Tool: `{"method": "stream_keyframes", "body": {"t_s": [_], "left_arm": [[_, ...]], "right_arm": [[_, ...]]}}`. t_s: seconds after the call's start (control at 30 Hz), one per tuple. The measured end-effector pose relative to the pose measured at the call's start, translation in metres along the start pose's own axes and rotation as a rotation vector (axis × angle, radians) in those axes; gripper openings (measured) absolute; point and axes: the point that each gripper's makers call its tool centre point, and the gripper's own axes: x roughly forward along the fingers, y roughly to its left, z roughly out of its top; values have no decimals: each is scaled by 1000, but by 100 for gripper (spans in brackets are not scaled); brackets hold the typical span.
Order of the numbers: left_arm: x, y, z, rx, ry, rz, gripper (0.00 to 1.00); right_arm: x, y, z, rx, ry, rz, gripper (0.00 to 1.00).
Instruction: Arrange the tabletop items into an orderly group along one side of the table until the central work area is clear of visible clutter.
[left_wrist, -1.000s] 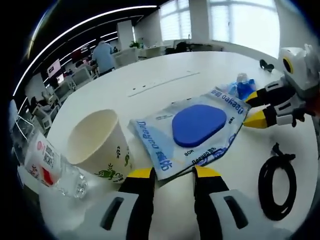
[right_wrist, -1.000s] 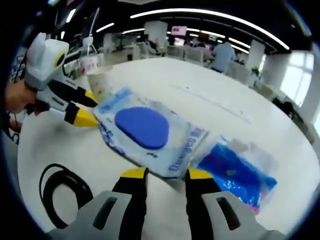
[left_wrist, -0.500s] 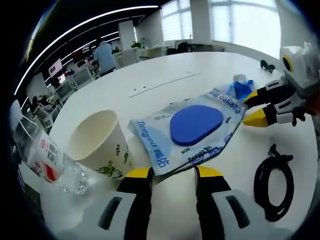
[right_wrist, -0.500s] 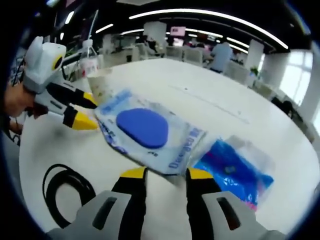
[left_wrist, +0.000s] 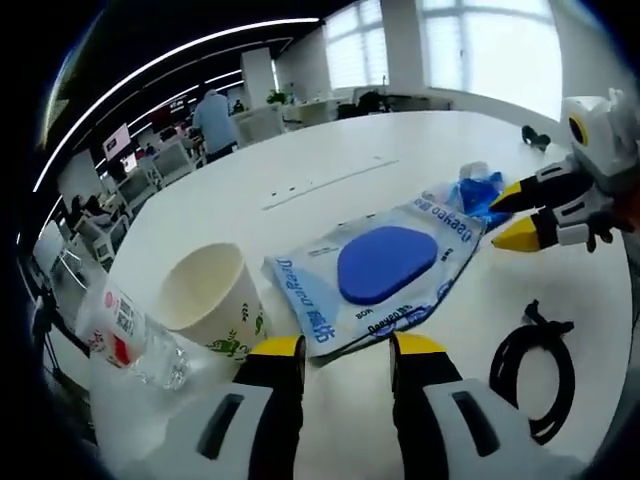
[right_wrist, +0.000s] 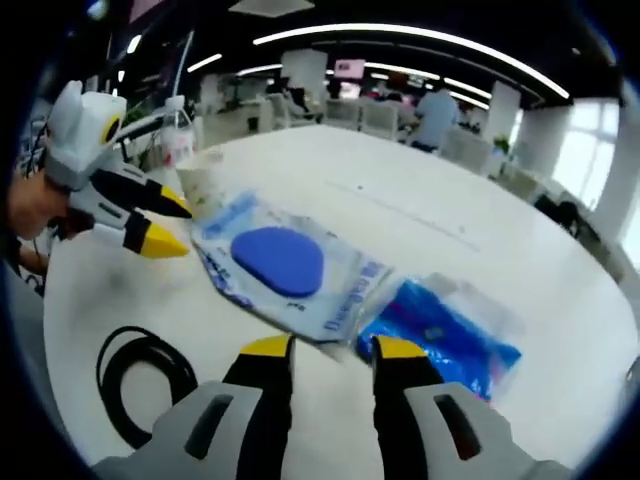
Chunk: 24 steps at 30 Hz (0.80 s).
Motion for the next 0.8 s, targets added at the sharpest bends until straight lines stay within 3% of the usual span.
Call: {"method": "stream_keyframes", "body": {"t_s": [0.8], "left_arm": [[-15, -25, 36, 17, -54, -6, 32]], "right_arm": [[-43, -26, 8, -8, -39, -35, 27]]}}
